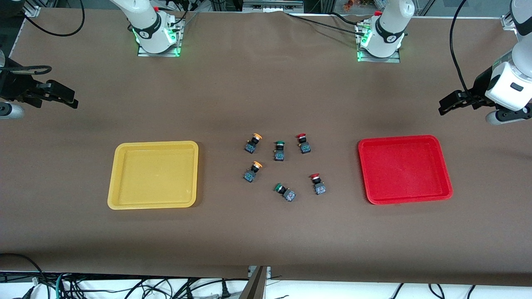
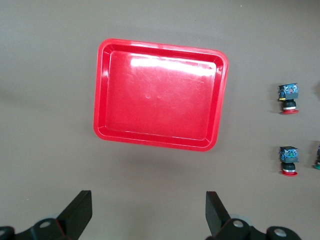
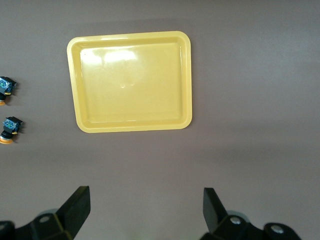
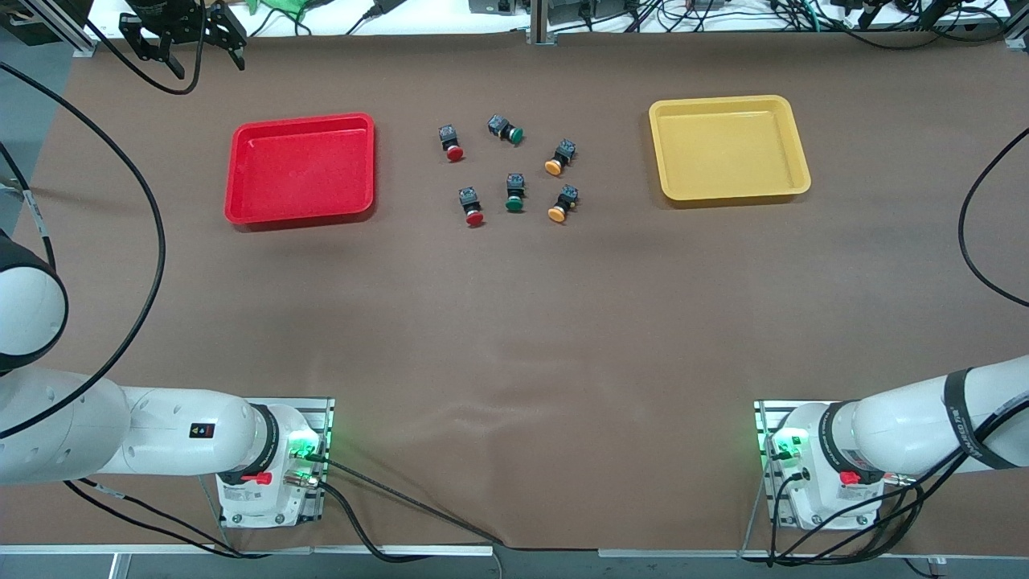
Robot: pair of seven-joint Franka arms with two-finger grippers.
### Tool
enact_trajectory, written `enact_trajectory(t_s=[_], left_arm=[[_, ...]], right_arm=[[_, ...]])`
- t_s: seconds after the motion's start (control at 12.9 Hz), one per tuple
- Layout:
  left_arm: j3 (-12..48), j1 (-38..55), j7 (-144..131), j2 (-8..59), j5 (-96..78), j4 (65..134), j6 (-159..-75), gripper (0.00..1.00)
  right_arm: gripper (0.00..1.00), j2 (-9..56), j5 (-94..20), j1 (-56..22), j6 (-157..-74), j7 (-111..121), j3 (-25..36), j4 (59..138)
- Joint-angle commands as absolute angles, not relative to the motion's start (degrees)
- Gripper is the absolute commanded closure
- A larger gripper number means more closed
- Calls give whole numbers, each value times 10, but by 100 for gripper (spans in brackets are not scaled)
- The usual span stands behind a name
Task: Place red and yellow buttons in trays
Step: 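Move the left gripper over the red tray while the right gripper nears the yellow tray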
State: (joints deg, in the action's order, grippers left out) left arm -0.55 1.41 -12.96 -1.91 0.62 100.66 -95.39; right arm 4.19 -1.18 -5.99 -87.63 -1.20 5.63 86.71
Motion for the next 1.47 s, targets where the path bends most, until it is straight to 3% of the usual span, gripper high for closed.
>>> enact_trajectory(t_s=[0.0,0.31,0.77,0.93,1.16,1.39], left_arm=[[-2,10,-117,-15,-2,989,-946,0],[-5,6,-119,20,-6,942,-941,0],[2,14,-126,39,-7,940,-935,0],[2,15,-123,56,2,929,-889,0],[10,60,-126,132,2,893,-888,0],[11,90,-150,224,-10,793,-889,0]], right_arm=[[0,48,-4,-61,-864,-2,56,851],[0,50,-4,-61,-866,-2,56,851],[0,67,-5,-61,-870,-6,56,851],[0,79,-4,-60,-872,-6,56,852],[0,117,0,-62,-873,-11,56,852],[0,132,3,-73,-898,-16,55,853]])
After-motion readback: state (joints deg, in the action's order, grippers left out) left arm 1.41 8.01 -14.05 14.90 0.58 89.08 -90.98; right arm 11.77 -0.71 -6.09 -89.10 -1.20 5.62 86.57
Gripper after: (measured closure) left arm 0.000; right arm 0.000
